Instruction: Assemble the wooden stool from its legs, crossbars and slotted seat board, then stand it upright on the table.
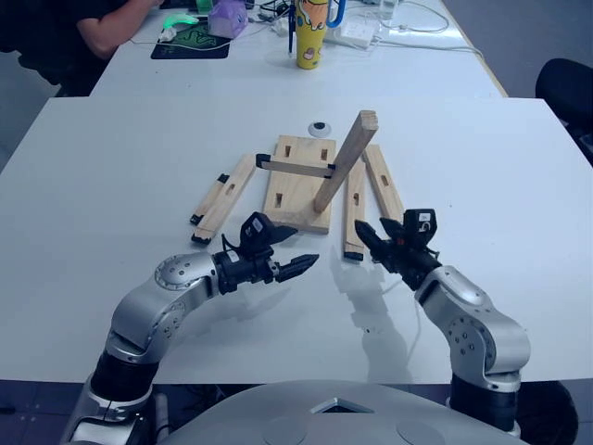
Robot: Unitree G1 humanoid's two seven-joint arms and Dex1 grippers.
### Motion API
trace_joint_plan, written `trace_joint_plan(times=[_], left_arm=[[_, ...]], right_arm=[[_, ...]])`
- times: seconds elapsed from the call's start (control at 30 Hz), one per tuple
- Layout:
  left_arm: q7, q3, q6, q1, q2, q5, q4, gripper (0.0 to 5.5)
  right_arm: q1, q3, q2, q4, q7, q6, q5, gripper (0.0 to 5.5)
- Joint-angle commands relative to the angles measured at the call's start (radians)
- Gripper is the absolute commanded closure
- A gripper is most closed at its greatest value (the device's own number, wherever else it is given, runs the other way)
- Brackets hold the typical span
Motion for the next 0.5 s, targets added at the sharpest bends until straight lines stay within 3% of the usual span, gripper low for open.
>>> trace_joint_plan(times=[0.03,0.5], left_arm=[[-0.022,0.002,0.037,-0.021,0.029,-0.026,-0.015,1.89],[-0.080,-0.011,0.061,-0.108,0.050,-0.047,0.040,1.89]], right_arm=[[0.052,0.033,0.030,-0.037,-0.070,0.022,-0.023,2.41],[0.038,0.138,0.067,0.171,-0.110,-0.119,-0.104,2.41]])
